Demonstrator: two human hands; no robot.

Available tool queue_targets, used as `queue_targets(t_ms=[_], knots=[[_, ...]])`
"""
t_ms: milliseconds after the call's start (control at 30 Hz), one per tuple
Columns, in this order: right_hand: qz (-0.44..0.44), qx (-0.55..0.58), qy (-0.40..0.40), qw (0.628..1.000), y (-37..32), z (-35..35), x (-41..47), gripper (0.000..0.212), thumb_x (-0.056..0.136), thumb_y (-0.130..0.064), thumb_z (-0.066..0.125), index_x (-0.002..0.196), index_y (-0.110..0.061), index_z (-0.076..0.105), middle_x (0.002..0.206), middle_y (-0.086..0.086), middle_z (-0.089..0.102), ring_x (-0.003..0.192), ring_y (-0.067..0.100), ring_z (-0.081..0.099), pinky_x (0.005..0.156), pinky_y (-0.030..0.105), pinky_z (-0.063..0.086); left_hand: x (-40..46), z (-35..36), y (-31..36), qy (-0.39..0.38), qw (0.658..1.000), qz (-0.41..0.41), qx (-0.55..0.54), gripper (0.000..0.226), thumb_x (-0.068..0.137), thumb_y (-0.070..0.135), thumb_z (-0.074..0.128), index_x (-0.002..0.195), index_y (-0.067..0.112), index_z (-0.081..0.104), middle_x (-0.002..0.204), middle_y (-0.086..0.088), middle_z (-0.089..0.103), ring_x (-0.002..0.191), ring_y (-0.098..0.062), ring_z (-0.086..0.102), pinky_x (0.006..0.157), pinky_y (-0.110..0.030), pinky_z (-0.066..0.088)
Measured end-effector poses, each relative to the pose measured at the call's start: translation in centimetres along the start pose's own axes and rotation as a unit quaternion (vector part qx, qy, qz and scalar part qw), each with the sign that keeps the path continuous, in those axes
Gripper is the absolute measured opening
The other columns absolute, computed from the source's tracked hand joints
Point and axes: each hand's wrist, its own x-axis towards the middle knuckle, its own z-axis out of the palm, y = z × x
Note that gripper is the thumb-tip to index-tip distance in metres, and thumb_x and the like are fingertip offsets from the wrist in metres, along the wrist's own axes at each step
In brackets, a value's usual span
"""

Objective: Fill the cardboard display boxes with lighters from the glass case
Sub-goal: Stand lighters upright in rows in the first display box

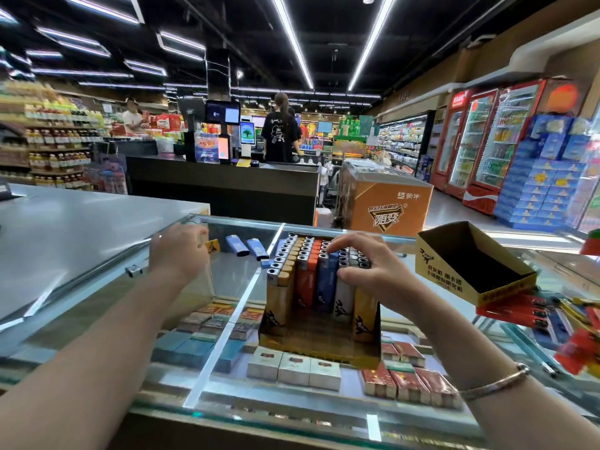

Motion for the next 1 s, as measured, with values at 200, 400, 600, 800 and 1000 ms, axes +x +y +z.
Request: queue_targets(t_ms=[200, 400, 600, 800, 1000], knots=[[0.0, 0.003, 0.001, 1.0, 0.1, 0.2, 0.1, 0.032, 0.062, -0.03, 0.054, 0.092, -0.039, 0.058, 0.118, -0.01, 0.052, 0.118, 0.009, 0.038, 0.096, 0.035, 0.031, -0.2, 1.0, -2.0, -0.106, 0.992, -0.003, 0.065, 0.04, 0.098, 0.033, 0.034, 0.136, 0.024, 0.046, 0.14, -0.006, 0.046, 0.138, -0.022, 0.025, 0.112, -0.049, 0.009], [0.0, 0.002, 0.0, 1.0, 0.0, 0.3, 0.0, 0.032, 0.061, -0.029, 0.054, 0.091, -0.039, 0.058, 0.124, -0.003, 0.052, 0.123, 0.013, 0.037, 0.099, 0.038, 0.03, -0.7, 1.1, -1.0, -0.12, 0.992, 0.025, -0.002, 0.033, 0.094, 0.027, 0.049, 0.124, 0.015, 0.054, 0.113, -0.009, 0.059, 0.102, -0.027, 0.053, 0.087, -0.039, 0.044], [0.003, 0.011, -0.003, 1.0, 0.0, 0.3, 0.0, 0.032, 0.061, -0.029, 0.054, 0.091, -0.038, 0.058, 0.126, -0.001, 0.051, 0.123, 0.015, 0.036, 0.098, 0.04, 0.032, -1.4, 0.5, -0.6, -0.112, 0.993, -0.028, -0.026, 0.018, 0.091, 0.021, 0.051, 0.107, 0.011, 0.051, 0.095, -0.009, 0.053, 0.081, -0.026, 0.055, 0.072, -0.041, 0.049], [0.004, 0.013, -0.01, 1.0, 0.0, 0.2, -0.1, 0.032, 0.063, -0.031, 0.054, 0.093, -0.038, 0.058, 0.126, 0.0, 0.05, 0.123, 0.016, 0.037, 0.097, 0.039, 0.032, -1.4, -0.7, -2.1, 0.013, 0.993, -0.114, 0.04, 0.016, 0.093, 0.018, 0.044, 0.101, 0.009, 0.033, 0.097, -0.021, 0.056, 0.081, -0.033, 0.049, 0.068, -0.043, 0.037], [0.001, 0.011, -0.015, 1.0, -0.1, 0.2, -0.2, 0.031, 0.063, -0.031, 0.054, 0.092, -0.04, 0.057, 0.126, -0.001, 0.049, 0.124, 0.017, 0.036, 0.103, 0.047, 0.032, -1.0, -0.6, -3.6, -0.071, 0.975, -0.185, 0.103, 0.041, 0.091, 0.012, 0.038, 0.13, -0.001, 0.039, 0.133, -0.022, 0.043, 0.121, -0.036, 0.039, 0.096, -0.043, 0.035]])
